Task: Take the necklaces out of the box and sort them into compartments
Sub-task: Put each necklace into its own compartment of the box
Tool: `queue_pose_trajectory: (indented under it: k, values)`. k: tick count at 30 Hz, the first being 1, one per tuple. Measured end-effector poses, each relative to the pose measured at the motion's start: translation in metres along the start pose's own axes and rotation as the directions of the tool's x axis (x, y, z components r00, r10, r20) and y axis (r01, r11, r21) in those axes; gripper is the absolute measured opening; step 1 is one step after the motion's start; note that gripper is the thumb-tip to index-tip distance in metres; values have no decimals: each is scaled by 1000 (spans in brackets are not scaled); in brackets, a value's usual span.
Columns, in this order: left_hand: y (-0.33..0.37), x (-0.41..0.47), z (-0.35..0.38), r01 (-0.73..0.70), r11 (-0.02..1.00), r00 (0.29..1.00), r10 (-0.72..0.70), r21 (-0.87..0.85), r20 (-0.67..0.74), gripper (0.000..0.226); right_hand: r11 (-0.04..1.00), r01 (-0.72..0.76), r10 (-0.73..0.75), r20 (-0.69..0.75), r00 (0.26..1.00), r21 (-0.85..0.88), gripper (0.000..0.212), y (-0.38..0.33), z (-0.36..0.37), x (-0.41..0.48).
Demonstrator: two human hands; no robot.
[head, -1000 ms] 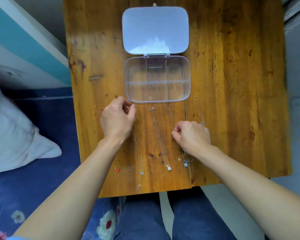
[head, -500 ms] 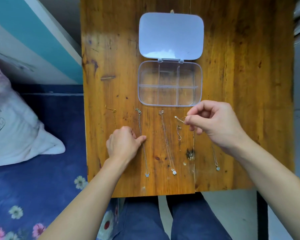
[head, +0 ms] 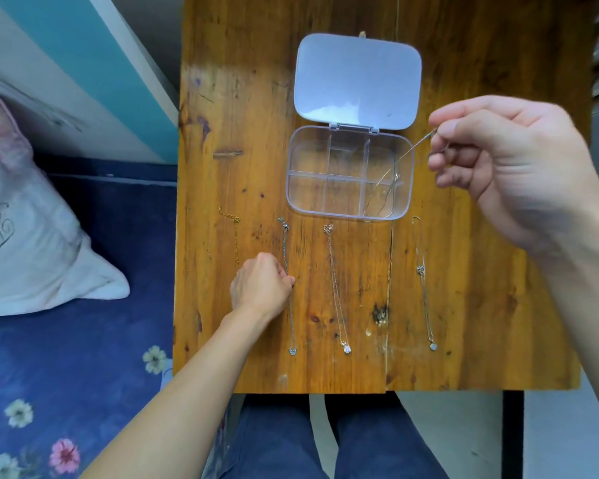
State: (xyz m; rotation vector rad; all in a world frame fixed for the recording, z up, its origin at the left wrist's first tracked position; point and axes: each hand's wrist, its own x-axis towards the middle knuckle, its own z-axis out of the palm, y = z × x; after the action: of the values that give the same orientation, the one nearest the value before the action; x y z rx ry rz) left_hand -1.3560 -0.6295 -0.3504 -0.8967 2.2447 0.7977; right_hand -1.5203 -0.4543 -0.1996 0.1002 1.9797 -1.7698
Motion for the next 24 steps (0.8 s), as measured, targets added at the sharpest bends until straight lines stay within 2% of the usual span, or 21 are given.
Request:
queue_pose_trajectory:
  k: [5, 10, 16, 20, 24]
  values:
    - [-1, 0, 0, -8, 1000, 1000, 8, -13, 2, 18, 998, 2, -5, -50, 999, -58, 16, 3, -4, 10]
    - [0, -6, 0, -38, 999, 996, 38, -4, -79, 21, 996, -20, 9, -133, 991, -84, 15, 9, -4, 21]
    - [4, -6, 4, -72, 996, 995, 76, 55, -62, 13, 996, 48, -64, -233, 970, -72, 14, -1, -7, 31]
    - [5, -3, 4, -80, 994, 996, 82, 78, -25, 11, 995, 90, -99, -230, 968, -50, 12, -11, -9, 34]
    - [8, -2, 3, -85, 994, 996, 85, 65, -1, 11, 996, 44, -59, -218, 974, -75, 13, 0, -8, 40]
